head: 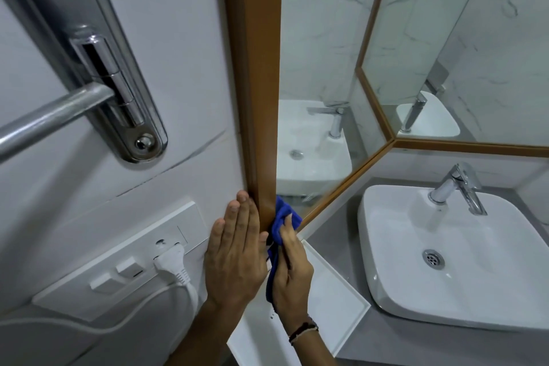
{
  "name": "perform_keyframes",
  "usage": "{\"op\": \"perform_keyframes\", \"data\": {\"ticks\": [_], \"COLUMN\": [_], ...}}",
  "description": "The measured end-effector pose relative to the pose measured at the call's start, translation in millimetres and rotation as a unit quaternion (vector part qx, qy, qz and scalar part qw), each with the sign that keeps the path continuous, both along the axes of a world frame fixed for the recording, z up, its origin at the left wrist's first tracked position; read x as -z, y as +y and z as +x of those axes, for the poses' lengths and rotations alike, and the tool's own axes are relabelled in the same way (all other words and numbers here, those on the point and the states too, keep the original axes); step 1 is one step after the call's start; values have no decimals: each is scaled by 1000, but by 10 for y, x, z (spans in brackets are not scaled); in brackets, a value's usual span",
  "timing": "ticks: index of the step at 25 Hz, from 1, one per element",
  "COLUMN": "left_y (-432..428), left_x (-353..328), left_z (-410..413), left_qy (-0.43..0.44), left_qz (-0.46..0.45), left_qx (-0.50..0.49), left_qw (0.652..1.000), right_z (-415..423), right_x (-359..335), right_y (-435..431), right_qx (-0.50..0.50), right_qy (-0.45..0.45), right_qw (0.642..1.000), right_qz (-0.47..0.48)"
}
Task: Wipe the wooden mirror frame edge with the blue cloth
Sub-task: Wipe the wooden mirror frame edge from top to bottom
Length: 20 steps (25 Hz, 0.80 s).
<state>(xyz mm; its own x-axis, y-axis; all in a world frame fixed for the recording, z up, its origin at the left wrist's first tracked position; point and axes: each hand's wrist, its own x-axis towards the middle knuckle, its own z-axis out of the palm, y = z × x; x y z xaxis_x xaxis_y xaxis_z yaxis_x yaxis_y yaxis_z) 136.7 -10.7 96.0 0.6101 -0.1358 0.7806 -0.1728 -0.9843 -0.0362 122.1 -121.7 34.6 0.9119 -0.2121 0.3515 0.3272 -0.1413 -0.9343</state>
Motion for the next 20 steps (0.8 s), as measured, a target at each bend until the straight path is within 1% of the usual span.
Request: {"op": "perform_keyframes", "data": {"ticks": [2,3,4,6,9,10,13,15,17,18,20], "left_y": [-8,-41,-33,-12,12,4,-1,5,-9,-20,-41], "left_x": [7,13,10,46,43,39,59,120,121,107,97], "left_z": [-14,-14,-19,4,-11,-16,-17,-15,23,28,36], "left_qy": [5,23,24,9,6,3,12,6,6,7,6], "left_qz": [-1,-8,-15,-12,-18,-12,-15,-29,-28,-26,-14], "left_qx": [-26,-10,8,13,6,7,9,15,5,3,-4], "left_qw": [1000,1000,1000,1000,1000,1000,1000,999,1000,1000,1000], "right_z": [39,66,123,465,1209,1417,1654,1496,1190,1010,721], "right_x": [50,55,-50,-248,-515,-552,-517,-424,-315,-285,-238], "right_y": [136,237,322,274,-274,-472,-709,-584,-434,-380,-322], "right_qx": [47,65,87,145,239,251,247,238,192,174,148], "right_qy": [13,43,76,128,167,173,200,178,157,152,146], "right_qw": [999,997,989,963,936,930,923,928,939,949,969], "right_qz": [-9,15,89,186,198,204,218,223,239,213,132]}}
